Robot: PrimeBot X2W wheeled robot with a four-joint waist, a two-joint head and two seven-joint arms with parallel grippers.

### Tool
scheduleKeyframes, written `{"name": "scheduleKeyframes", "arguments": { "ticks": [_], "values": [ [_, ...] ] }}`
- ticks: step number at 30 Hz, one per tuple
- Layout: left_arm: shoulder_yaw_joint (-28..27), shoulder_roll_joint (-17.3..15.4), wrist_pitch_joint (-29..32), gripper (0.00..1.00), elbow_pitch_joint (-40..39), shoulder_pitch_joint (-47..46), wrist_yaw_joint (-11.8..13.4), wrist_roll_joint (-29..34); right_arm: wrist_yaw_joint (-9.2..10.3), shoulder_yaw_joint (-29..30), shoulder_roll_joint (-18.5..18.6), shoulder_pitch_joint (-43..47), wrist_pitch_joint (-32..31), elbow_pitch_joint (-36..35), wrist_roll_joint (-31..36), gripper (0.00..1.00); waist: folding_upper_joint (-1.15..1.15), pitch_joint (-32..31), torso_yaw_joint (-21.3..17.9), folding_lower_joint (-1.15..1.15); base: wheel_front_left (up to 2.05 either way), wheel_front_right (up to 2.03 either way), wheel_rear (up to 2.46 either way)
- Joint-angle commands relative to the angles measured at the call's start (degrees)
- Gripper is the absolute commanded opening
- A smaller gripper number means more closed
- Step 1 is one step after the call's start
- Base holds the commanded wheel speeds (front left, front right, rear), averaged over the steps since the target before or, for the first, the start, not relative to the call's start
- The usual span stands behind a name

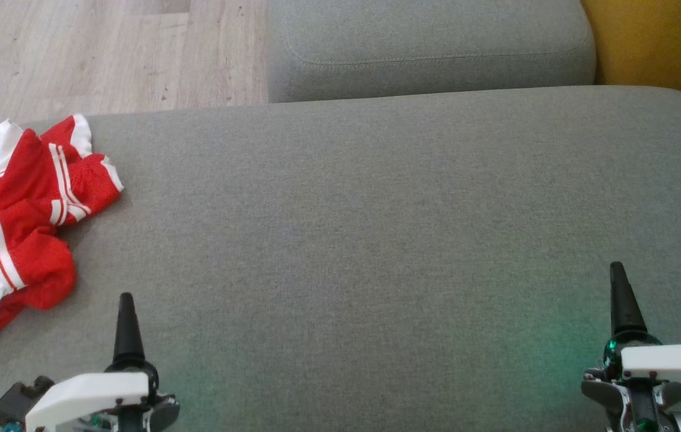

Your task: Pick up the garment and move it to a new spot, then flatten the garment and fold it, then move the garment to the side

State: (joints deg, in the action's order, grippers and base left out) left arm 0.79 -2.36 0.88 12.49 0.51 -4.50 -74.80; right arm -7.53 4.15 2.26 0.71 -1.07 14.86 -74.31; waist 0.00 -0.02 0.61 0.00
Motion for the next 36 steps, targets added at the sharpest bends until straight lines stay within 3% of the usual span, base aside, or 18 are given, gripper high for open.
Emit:
{"name": "scheduleKeyframes", "arguments": {
  "ticks": [1, 7, 36],
  "values": [
    [0.29, -0.29, -0.68, 1.00, -2.59, -1.17, 0.16, 2.43, 0.01, -0.54, 0.27, -1.35, 0.79, -2.54, 2.06, 1.00, 0.00, -0.02, 0.04, 0.00, 0.00, 0.00, 0.00],
    [1.68, -0.33, -1.69, 1.00, -2.97, -0.65, 0.24, 10.10, 0.01, -1.61, 0.29, -1.07, 1.80, -3.37, 7.64, 1.00, 0.00, -0.10, 0.20, 0.00, 0.00, 0.00, 0.00],
    [5.08, -0.54, -6.56, 1.00, -3.45, 1.80, 2.53, 32.92, 0.02, -6.69, 0.40, -0.69, 6.70, -2.23, 30.96, 1.00, 0.00, -0.54, 1.24, 0.00, 0.00, 0.00, 0.00]
  ]
}}
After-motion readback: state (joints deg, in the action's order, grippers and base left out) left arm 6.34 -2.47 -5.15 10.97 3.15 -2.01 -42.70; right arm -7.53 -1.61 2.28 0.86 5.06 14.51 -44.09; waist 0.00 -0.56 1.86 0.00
